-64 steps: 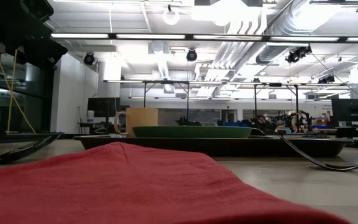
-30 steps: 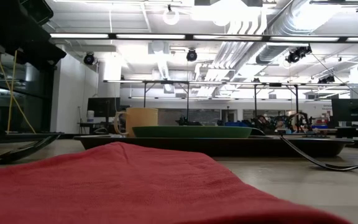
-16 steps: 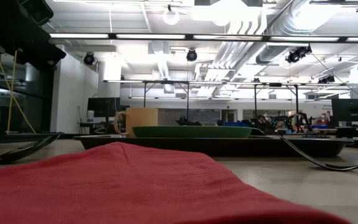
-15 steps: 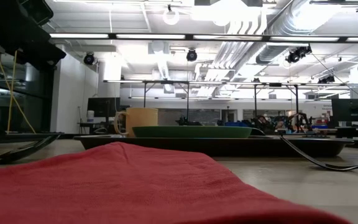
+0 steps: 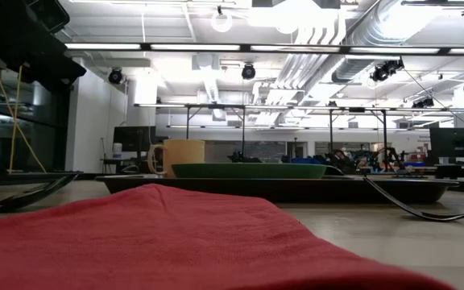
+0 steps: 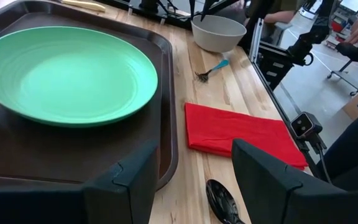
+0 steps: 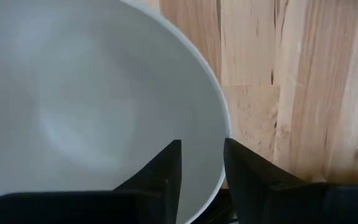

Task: Set up tray
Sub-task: Put the gray bowl on the green plate

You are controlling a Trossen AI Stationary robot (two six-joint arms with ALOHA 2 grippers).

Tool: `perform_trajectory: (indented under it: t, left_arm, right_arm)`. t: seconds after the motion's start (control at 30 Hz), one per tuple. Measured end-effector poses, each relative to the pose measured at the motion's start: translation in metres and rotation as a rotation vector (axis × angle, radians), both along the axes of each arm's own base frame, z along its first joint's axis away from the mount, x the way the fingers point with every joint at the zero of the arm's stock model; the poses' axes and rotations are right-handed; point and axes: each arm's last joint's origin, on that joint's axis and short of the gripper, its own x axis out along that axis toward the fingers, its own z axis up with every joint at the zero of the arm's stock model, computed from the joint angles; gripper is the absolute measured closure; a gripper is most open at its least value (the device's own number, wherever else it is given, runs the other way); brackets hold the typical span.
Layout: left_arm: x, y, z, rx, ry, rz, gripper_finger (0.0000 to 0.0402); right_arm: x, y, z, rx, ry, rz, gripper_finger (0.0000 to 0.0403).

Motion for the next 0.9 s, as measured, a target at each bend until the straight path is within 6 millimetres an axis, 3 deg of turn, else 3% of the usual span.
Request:
perform_trajectory:
  t: [0.9]
  left_arm:
    - [0.000, 0.000, 0.000, -0.002, 0.000, 0.002, 0.0172]
  right_arm:
    - [0.002, 0.001, 0.011, 0.004, -0.014, -0.018, 0.0304]
